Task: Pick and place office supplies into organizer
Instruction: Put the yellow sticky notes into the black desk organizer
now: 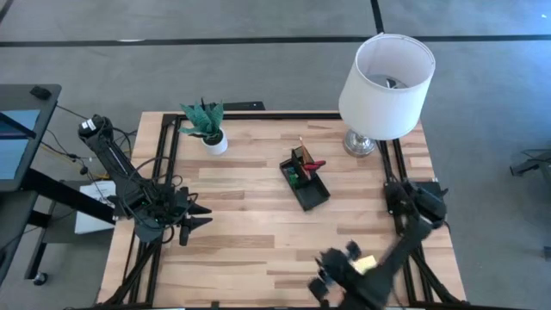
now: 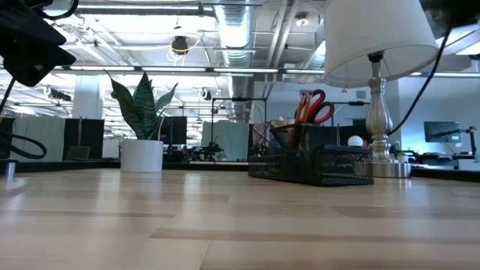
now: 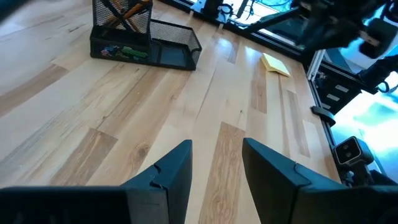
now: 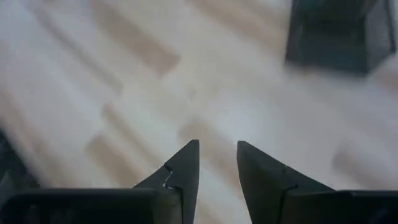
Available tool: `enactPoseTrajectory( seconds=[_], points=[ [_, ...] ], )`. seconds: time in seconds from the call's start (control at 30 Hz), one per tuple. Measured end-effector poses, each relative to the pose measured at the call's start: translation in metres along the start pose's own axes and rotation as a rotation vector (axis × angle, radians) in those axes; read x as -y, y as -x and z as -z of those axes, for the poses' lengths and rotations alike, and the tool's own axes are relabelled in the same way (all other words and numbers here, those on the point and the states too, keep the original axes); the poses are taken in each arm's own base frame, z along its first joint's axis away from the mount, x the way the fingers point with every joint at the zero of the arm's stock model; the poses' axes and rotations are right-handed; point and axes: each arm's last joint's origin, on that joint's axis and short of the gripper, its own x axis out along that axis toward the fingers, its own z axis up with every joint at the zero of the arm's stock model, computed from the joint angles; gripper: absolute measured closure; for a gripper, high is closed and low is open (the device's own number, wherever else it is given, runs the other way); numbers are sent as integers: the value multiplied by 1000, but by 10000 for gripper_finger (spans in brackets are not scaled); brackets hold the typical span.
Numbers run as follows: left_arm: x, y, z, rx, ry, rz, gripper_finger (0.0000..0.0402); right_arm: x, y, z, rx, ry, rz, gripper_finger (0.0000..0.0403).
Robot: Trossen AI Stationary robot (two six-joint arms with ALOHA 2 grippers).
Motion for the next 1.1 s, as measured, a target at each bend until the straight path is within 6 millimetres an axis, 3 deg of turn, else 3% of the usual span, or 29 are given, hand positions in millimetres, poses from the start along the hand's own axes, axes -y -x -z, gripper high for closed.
enactPoseTrajectory(
  seconds=[0.2, 0.3, 0.4, 0.47, 0.6, 0.97, 1.1],
  points=[
    [-1, 0, -1, 45, 14, -31, 265, 13, 39, 42, -220, -33, -4, 301],
    [-1, 0, -2, 73, 17, -50, 265, 21, 46, 53, -388, -104, 109, 301],
    [-2, 0, -3, 95, 23, -64, 265, 34, 51, 56, -424, -172, 268, 301],
    [-2, 0, -3, 108, 37, -73, 265, 38, 50, 58, -425, -207, 344, 301],
    [-2, 0, -3, 110, 38, -74, 265, 35, 43, 60, -467, -213, 335, 301],
    [-2, 0, -3, 108, 21, -74, 265, 49, 11, 86, -470, -88, 342, 299],
    [-2, 0, -3, 108, 22, -74, 265, 49, 1, 83, -596, -24, 385, 281]
  ],
)
